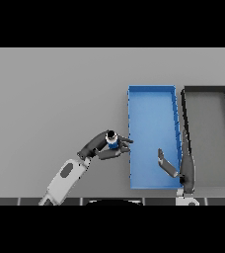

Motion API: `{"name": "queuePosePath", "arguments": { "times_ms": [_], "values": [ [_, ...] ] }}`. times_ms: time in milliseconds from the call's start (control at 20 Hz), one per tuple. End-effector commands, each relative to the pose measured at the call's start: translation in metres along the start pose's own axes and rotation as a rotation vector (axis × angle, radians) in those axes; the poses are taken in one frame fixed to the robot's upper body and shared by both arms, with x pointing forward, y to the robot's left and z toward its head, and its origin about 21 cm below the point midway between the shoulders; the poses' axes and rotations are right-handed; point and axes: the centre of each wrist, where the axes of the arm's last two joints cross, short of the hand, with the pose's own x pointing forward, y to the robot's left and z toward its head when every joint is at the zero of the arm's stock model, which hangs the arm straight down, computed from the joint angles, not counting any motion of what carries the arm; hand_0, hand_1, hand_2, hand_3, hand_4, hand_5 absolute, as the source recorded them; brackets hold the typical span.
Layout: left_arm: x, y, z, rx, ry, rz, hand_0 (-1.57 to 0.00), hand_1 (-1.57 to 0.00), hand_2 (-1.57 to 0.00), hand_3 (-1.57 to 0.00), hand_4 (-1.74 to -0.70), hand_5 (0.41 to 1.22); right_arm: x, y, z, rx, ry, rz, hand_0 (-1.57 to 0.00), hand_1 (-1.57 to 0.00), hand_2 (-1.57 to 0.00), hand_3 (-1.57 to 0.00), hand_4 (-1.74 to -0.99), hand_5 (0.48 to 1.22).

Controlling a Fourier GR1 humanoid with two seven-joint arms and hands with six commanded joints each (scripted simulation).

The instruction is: Pick up the blue pipe and place it into the blue bin.

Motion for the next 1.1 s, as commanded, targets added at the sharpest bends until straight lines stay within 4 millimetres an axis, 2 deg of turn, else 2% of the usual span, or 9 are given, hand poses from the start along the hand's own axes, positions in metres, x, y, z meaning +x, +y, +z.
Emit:
{"name": "queuePosePath", "arguments": {
  "times_ms": [0, 100, 200, 450, 800, 900, 1050],
  "values": [
    [0.001, 0.001, 0.002, 0.006, 0.001, 0.001, -1.57, -1.57, -1.57, -1.57, -1.47, 1.221, 0.005, -0.004, -0.001, 0.025, -0.045, -0.072, 0.00, 0.00, -0.04, 0.00, -1.195, 0.648],
    [0.003, -0.001, -0.002, 0.001, 0.004, -0.003, -1.57, -1.57, -1.57, -1.57, -1.47, 1.221, 0.022, -0.009, -0.007, 0.126, -0.086, -0.222, 0.00, -0.02, -0.09, 0.00, -1.202, 0.624],
    [0.003, 0.003, -0.001, 0.007, -0.001, -0.004, -1.57, -1.57, -1.57, -1.57, -1.47, 1.221, 0.042, -0.015, -0.015, 0.248, -0.107, -0.277, 0.00, -0.03, -0.12, 0.00, -1.215, 0.607],
    [0.004, -0.002, 0.000, -0.015, -0.007, -0.002, -1.57, -1.57, -1.57, -1.57, -1.47, 1.221, 0.081, -0.024, -0.047, 0.513, -0.087, -0.260, 0.00, -0.01, -0.10, 0.00, -1.255, 0.560],
    [0.005, 0.000, -0.004, -0.008, -0.002, -0.024, -1.57, -1.57, -1.57, -1.57, -1.47, 1.221, 0.134, 0.009, -0.077, 0.750, -0.231, -0.153, 0.00, 0.00, -0.04, 0.00, -1.302, 0.559],
    [0.005, 0.005, -0.005, -0.013, 0.005, -0.020, -1.57, -1.57, -1.57, -1.57, -1.47, 1.221, 0.148, 0.017, -0.081, 0.814, -0.263, -0.165, 0.00, 0.00, -0.04, 0.00, -1.294, 0.560],
    [0.000, 0.003, -0.005, -0.033, 0.008, -0.016, -1.57, -1.57, -1.57, -1.57, -1.46, 1.221, 0.161, 0.030, -0.086, 0.880, -0.303, -0.146, 0.00, 0.00, -0.05, 0.00, -1.253, 0.554]
  ]
}}
